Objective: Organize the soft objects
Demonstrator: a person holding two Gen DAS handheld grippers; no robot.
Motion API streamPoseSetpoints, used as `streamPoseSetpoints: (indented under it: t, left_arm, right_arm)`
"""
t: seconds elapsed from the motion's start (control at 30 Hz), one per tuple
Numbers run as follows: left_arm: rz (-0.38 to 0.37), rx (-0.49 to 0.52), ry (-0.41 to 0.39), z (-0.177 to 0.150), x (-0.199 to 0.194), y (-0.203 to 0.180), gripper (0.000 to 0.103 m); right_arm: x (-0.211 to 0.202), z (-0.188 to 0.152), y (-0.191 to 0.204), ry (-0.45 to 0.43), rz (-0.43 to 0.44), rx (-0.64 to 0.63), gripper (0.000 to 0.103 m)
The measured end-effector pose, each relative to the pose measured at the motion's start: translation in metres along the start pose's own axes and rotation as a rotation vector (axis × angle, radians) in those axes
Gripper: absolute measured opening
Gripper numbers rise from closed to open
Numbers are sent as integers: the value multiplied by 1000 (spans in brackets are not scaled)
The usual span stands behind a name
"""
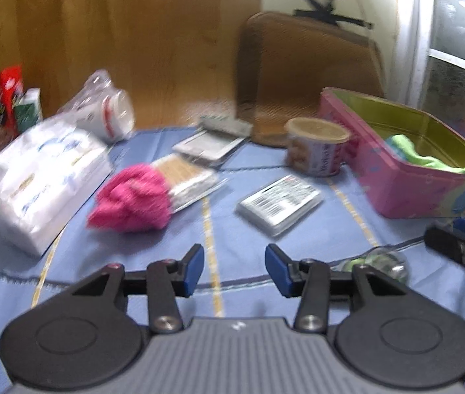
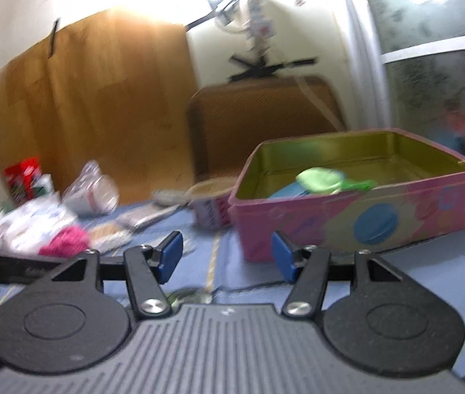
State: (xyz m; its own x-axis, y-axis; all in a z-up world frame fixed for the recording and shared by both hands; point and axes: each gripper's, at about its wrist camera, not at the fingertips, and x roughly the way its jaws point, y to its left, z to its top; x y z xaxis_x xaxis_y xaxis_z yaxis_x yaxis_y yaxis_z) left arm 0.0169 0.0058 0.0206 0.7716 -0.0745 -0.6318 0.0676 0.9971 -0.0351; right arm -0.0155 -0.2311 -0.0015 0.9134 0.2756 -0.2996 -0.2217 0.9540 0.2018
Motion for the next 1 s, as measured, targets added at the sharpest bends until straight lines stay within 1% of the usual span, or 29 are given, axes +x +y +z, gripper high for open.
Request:
streamPoseSetpoints:
  t: [0.03,0.13,0.2,0.27,0.33,0.4,0.5,0.53,0.57,0.63,0.67,0.73,0.8,0.83,0.87,0.9,0.93,0.97,1.0]
  left_arm:
    - [4,-15,10,-1,2,6,42]
    - [21,-57,33,-6,8,22,42]
    - [20,-81,44,-8,10,31,42]
    - [9,-94,43,-10,8,35,42]
    - [-2,-95,42,-9,8,36,42]
    - [-18,-93,41,-9,6,35,42]
    - [-54,-86,43,-10,6,33,43]
    - [-61,-85,44,-10,6,32,43]
    - [-62,-84,45,-9,6,31,43]
    - [-61,-87,49,-9,8,30,43]
    - [-65,-91,51,-8,9,30,43]
    - [-67,-97,55,-8,10,31,43]
    - [-70,-100,58,-8,10,32,43]
    - [-75,-103,63,-8,9,33,43]
    - [-83,-107,67,-8,9,34,43]
    - [-95,-114,74,-8,8,34,45]
    - [-112,-122,82,-8,8,34,45]
    - [-132,-131,92,-7,7,33,46]
    - [-157,-139,103,-7,7,32,47]
  right_arm:
    - [3,-2,3,29,27,-16,67]
    - [7,-7,14,75,75,-80,68]
    - [11,-9,22,95,94,-140,75]
    - [18,-10,30,116,93,-212,85]
    - [27,-12,35,155,73,-280,88]
    - [40,-14,35,208,68,-301,88]
    - [51,-19,30,270,90,-277,86]
    - [50,-21,29,273,104,-261,78]
    - [48,-21,30,268,101,-260,68]
    - [45,-20,35,278,111,-258,55]
    - [44,-19,35,287,119,-227,54]
    - [40,-21,41,303,166,-190,56]
    - [35,-22,49,303,228,-216,55]
    - [31,-24,52,288,247,-240,55]
    - [30,-24,55,269,248,-265,57]
    - [28,-24,57,247,230,-294,60]
    - [28,-25,58,229,208,-319,70]
    - [29,-25,59,218,199,-337,75]
    - [32,-25,58,218,202,-347,75]
